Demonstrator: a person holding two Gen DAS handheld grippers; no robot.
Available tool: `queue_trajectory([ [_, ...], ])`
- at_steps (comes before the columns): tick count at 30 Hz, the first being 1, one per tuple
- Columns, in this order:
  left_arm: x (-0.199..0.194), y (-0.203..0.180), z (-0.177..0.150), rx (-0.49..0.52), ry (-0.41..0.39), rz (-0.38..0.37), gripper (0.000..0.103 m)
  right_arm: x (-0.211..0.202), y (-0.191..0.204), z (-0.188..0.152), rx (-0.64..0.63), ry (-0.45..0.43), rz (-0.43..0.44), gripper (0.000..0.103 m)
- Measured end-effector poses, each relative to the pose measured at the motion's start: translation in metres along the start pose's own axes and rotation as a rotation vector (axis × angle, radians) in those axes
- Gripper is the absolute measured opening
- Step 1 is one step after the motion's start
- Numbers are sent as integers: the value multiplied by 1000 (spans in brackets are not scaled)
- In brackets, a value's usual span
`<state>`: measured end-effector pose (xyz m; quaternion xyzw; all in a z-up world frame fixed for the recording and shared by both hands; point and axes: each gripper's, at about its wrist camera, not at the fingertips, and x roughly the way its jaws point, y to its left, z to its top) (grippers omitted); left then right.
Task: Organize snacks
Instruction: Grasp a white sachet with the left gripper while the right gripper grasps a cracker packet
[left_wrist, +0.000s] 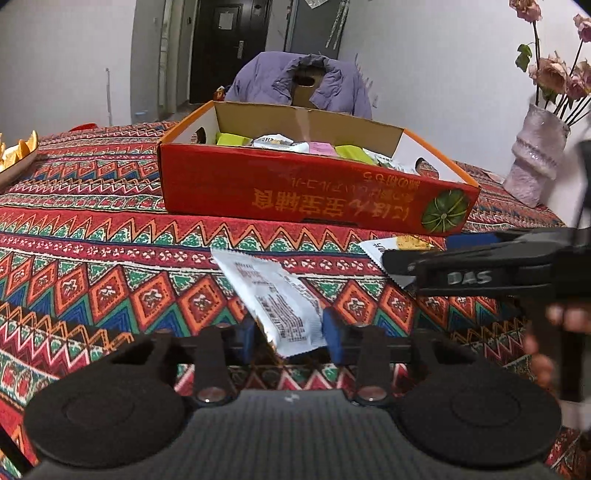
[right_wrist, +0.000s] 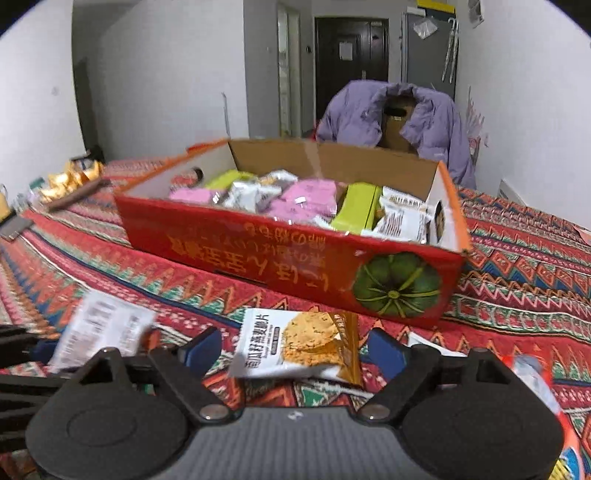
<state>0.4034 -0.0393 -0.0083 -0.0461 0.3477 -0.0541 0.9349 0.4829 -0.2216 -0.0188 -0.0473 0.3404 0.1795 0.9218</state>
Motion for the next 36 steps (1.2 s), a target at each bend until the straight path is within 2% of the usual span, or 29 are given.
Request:
queue_trajectory([
  [3, -3, 2, 2, 19, -16, -11, 22, 7, 4, -4, 4, 14, -11, 82],
  [6, -6, 3, 1, 30, -32, -16, 18, 1, 9, -7, -2, 7, -6, 72],
  [8, -7, 3, 1, 28, -35, -20, 14, -2, 13, -8, -11, 10, -3, 71],
  [11, -19, 3, 1, 24, -44, -26, 13, -14, 19, -11, 1, 5, 12, 70],
  [15, -48, 5, 0, 23, -70, -42, 13, -47, 31, -16, 10, -28, 29, 70],
  [22, -111, -3, -20, 58, -121, -43, 13, -130, 59, -45, 11, -104, 67, 70],
  [28, -157, -8, -45, 69, -148, -49, 13, -195, 72, -69, 4, -166, 50, 70],
  [36, -199, -10, -58, 74, -208, -48, 13, -239, 78, -89, 14, -223, 39, 70],
])
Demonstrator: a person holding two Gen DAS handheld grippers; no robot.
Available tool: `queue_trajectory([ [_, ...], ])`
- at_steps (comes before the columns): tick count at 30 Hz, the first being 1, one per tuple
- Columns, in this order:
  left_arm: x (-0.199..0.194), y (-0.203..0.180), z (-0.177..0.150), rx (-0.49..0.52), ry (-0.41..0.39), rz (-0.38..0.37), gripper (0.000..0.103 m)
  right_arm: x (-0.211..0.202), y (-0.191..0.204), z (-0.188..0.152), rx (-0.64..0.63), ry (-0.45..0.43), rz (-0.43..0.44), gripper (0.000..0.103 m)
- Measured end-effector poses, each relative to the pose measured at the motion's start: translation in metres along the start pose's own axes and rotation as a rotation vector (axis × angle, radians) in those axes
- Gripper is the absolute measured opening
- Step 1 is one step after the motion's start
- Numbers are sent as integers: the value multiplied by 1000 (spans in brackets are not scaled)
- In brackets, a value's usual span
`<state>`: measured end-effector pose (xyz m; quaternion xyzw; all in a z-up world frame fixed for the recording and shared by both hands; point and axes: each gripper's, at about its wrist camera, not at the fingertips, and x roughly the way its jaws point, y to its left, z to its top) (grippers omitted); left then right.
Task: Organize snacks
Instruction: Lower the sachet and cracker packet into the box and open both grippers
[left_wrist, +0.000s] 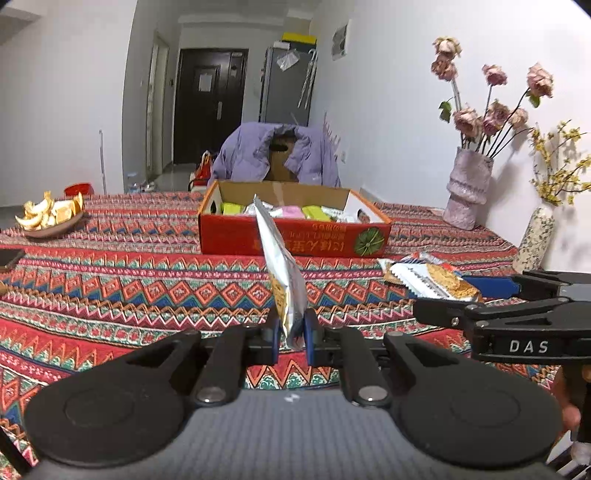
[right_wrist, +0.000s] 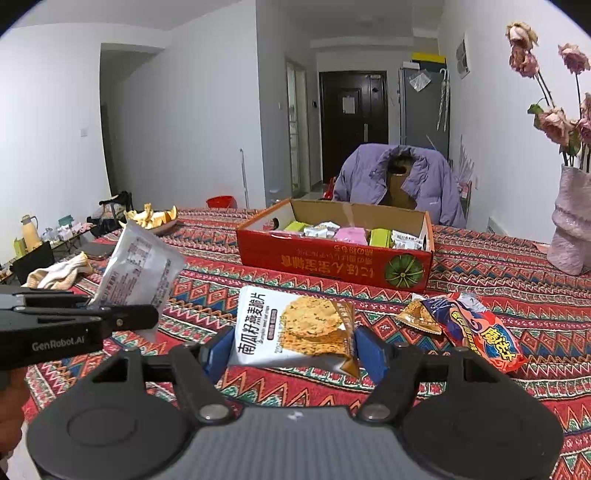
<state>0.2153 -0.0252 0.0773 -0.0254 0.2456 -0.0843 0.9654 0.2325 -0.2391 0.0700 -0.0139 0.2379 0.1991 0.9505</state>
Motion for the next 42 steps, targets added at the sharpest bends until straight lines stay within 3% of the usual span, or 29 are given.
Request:
queue_trajectory([
  [5, -8, 3, 11, 15, -25, -3, 13, -2, 1, 8, 6, -22, 4, 70],
  [11, 18, 15, 58, 49, -33, -47, 13, 17, -15, 40, 6, -56, 12, 70],
  [19, 96, 35, 150, 69, -56, -60, 13, 89, -60, 121, 45, -82, 5, 70],
  [25, 195, 59, 196, 6, 46, -110, 13, 186, -102, 179, 105, -11, 42, 70],
  [29, 271, 74, 208, -45, 136, -88, 13, 275, -129, 202, 178, 80, 53, 70],
  [33, 339, 89, 206, -85, 229, -102, 13, 357, -139, 204, 202, 174, 11, 70],
  [39, 398, 106, 188, -140, 304, -193, 15, 428, -137, 196, 199, 254, -5, 71],
  [40, 404, 107, 185, -139, 310, -193, 18, 437, -136, 195, 205, 262, -8, 72],
  [42, 412, 106, 178, -129, 316, -167, 44, 445, -134, 194, 210, 276, -8, 74],
])
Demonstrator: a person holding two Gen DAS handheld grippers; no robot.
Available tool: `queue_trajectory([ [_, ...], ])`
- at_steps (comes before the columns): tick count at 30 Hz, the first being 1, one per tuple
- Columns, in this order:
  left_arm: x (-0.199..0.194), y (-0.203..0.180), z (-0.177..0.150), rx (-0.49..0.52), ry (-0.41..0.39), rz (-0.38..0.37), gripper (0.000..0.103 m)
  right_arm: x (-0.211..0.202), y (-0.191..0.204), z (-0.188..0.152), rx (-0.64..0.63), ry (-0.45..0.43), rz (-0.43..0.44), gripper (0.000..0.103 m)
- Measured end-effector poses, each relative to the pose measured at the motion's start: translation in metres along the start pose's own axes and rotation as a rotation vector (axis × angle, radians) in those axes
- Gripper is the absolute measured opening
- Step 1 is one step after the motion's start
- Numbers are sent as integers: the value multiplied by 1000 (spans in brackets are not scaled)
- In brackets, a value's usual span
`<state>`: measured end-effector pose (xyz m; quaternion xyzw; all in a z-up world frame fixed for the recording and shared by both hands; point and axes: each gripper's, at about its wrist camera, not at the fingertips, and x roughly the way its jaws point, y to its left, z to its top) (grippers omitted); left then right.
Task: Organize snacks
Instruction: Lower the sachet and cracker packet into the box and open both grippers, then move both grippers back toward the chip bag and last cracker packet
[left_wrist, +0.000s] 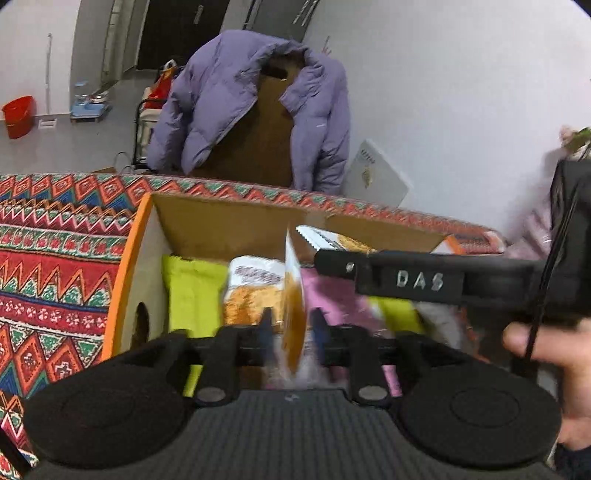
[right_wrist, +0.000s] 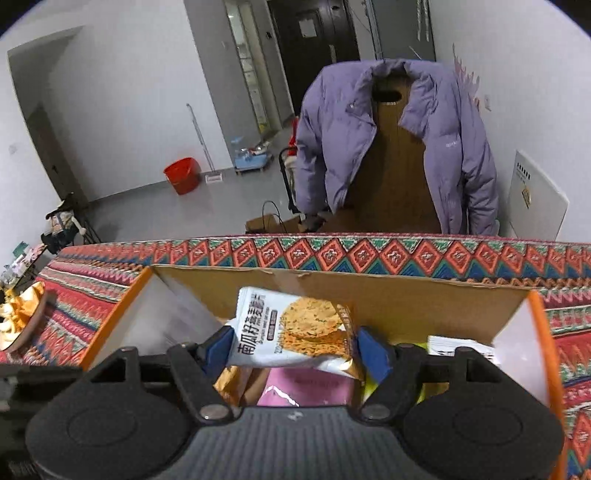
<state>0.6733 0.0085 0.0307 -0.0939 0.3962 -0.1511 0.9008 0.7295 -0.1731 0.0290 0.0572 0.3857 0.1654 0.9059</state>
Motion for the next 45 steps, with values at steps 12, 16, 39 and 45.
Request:
queue_trajectory([
  [12, -40, 9, 2, 57, -45, 78, 56, -40, -7, -1, -35, -30, -45, 76],
  [16, -74, 4, 4, 70, -78, 119, 63, -82, -15, -6, -72, -44, -100, 79],
  [39, -288, -88, -130, 117, -312, 281, 93, -324, -1, -139, -267, -238, -82, 91],
  [45, -331, -119, -231, 180, -431, 351, 102, -371, 8, -222, -343, -301, -29, 92],
])
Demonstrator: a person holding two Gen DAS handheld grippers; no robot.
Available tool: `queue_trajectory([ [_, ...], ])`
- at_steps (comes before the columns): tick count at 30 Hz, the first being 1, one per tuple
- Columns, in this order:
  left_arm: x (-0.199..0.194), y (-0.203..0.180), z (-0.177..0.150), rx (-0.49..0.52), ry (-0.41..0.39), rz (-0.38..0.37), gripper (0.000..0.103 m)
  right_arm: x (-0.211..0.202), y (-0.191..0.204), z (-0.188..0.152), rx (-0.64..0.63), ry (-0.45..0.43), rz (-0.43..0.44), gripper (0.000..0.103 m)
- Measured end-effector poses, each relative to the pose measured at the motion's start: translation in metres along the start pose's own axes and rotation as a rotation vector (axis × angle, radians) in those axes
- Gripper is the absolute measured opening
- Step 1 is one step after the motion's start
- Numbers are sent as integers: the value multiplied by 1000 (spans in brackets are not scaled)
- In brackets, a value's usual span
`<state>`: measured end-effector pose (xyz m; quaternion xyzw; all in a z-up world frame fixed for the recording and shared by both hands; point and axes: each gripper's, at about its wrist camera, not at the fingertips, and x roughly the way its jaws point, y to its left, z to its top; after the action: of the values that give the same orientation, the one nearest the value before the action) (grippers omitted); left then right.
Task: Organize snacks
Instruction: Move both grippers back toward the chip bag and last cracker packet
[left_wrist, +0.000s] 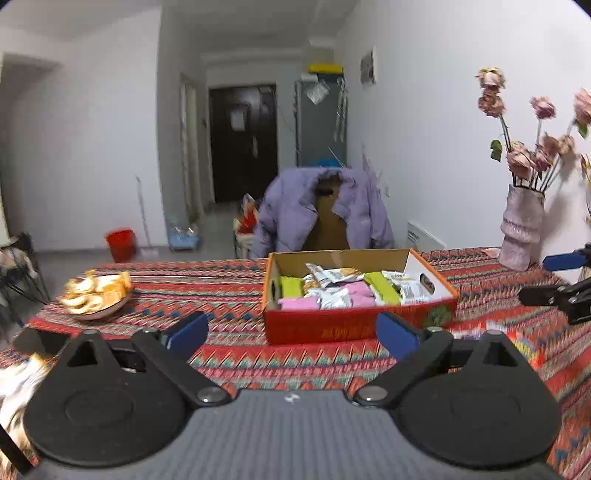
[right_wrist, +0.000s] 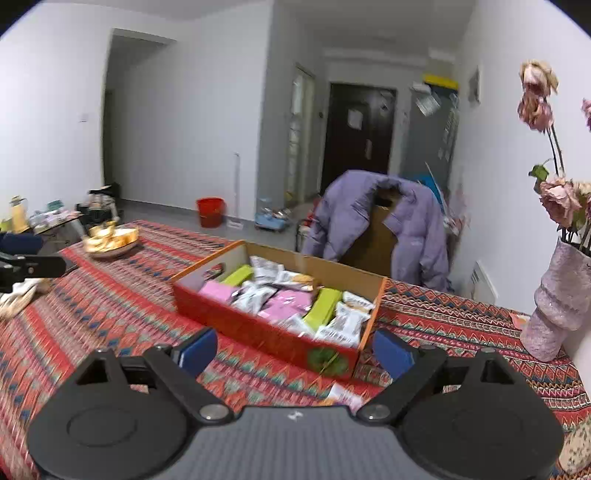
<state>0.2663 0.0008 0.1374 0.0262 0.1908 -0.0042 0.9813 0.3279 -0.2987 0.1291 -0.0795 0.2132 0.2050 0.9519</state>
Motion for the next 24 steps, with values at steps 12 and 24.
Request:
queue_trajectory([
  [12, -76, -45, -126, -33, 80, 46, 103, -73, 49, -147, -36, 8, 20, 92],
  [24, -62, -67, -146, -102, 170, 38, 103, -75, 19, -173, 69, 44, 14, 92],
])
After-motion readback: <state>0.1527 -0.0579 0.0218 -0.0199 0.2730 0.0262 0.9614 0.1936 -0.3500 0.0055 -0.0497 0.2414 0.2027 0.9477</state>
